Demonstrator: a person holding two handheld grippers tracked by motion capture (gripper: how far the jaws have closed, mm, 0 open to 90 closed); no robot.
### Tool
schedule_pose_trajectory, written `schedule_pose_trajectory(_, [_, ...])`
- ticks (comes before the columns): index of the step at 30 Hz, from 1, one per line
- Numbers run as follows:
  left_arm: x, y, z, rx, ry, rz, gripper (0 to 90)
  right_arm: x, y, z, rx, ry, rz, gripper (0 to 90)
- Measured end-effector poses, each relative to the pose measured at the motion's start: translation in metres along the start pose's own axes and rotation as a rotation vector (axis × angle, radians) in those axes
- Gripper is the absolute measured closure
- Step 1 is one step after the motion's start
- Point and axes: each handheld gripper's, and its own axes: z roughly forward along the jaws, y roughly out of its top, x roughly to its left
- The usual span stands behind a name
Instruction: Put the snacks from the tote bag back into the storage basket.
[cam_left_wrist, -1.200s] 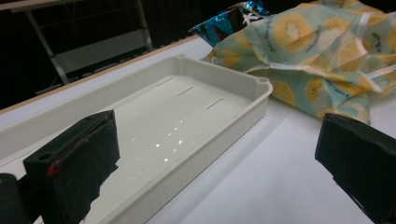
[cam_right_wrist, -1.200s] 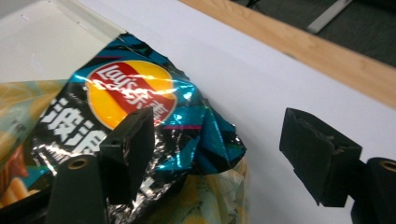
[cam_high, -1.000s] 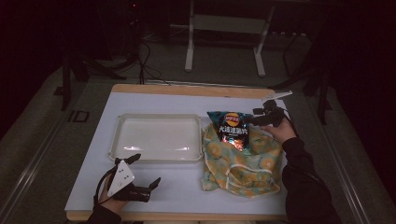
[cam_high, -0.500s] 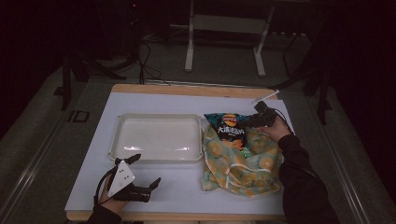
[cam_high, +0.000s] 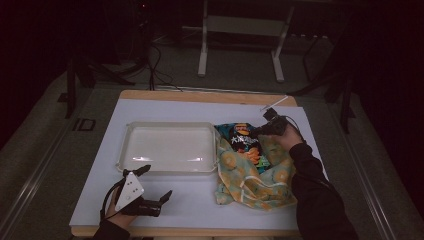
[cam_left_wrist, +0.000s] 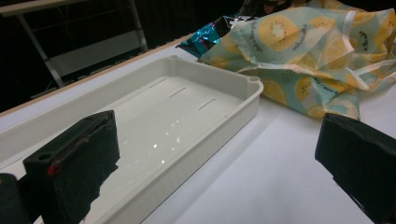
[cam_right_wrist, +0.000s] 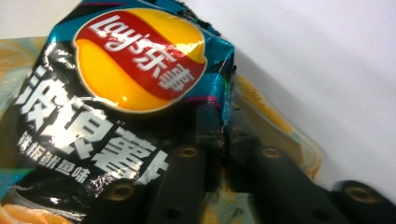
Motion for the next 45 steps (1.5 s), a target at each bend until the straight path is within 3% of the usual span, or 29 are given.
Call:
schedule_pose_trajectory(15, [0.0, 0.0, 0.0, -0.001, 0.01, 0.001, 0.3, 0.016, 0.004, -0.019, -0.017, -0.104, -0.054, 89.7])
schedule_pose_trajectory(23, [0.0, 0.0, 0.0, 0.0, 0.012, 0.0, 0.3, 0.026, 0.0, -0.047, -0.088, -0.165, -0.082, 89.8])
schedule_pose_trajectory(40, [0.0, 0.0, 0.0, -0.002, 0.014, 0.01, 0.3, 0.045, -0.004, -0.092, -0.186, -0.162, -0.097, 89.9])
schedule_pose_trajectory(45, [0.0, 0.0, 0.001, 0.001, 0.015, 0.009, 0.3, 0.058, -0.001, -0.104, -0.224, -0.169, -0.119, 90.0])
